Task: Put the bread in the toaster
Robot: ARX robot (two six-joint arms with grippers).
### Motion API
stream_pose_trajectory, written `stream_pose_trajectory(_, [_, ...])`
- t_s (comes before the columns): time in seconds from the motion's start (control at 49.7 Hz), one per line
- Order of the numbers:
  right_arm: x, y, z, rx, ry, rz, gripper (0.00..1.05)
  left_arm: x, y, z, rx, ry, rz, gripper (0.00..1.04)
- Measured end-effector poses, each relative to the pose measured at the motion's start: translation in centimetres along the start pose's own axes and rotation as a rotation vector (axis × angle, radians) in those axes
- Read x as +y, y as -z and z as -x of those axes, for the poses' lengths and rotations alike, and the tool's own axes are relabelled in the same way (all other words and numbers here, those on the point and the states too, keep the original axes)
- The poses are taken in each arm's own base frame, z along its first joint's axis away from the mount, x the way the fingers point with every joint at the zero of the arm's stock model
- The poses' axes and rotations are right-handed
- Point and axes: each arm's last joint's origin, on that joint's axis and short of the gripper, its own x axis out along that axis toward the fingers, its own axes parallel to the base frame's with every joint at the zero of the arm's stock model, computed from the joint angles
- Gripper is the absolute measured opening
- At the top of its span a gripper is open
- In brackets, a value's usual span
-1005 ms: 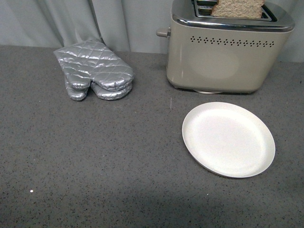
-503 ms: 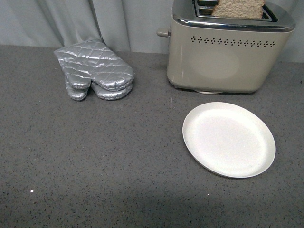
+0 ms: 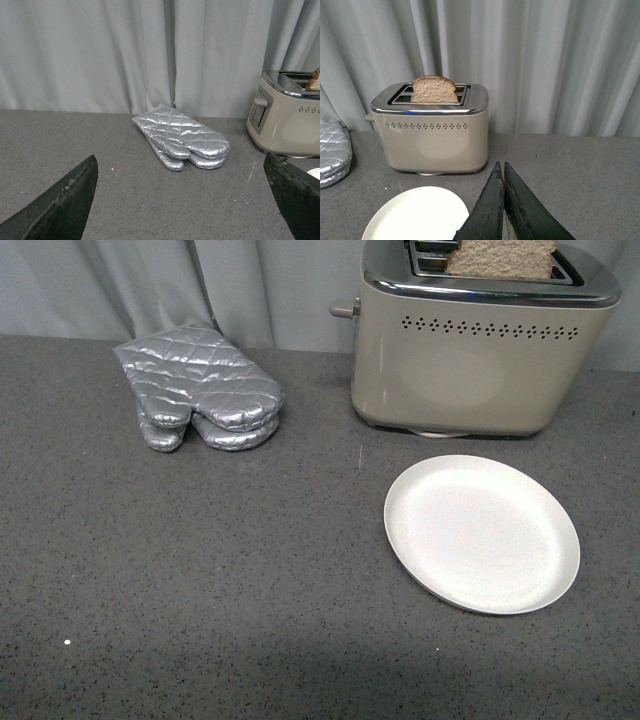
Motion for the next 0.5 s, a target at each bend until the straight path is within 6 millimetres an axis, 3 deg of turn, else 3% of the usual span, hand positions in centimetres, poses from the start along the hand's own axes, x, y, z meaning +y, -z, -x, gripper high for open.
stream_pose_trajectory(0.503, [0.0,0.3,1.7,0.002,-0.001,0.000,0.00,0.0,0.0,0.0,0.000,0.000,0.000,0.98])
